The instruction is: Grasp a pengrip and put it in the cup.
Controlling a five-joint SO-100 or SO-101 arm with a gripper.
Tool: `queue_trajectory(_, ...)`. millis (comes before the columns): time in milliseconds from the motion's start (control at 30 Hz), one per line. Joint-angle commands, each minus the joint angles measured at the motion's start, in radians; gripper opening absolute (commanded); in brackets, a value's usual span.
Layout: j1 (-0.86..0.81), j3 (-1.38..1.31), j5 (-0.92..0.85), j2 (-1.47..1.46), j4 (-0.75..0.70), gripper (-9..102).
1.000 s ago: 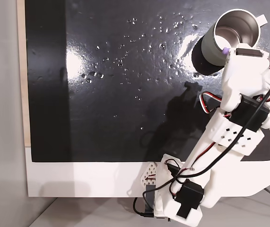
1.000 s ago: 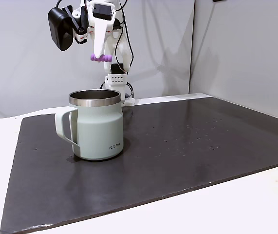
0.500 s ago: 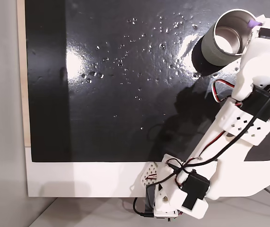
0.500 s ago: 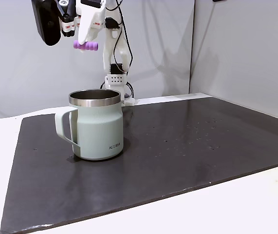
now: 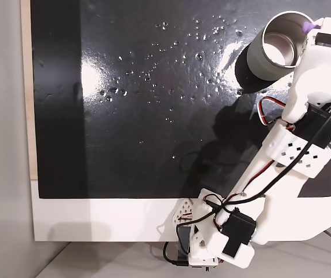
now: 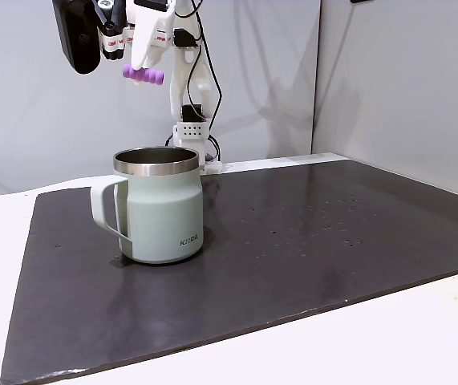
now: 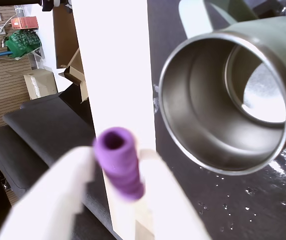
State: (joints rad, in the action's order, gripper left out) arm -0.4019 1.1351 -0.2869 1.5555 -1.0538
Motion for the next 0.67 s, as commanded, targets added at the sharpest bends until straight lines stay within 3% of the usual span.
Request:
queue_trajectory(0, 0.014, -0.064, -0.008, 0.018, -0.008, 22)
queue_trajectory(633, 0.014, -0.063, 0.005, 0.023, -0.012, 24)
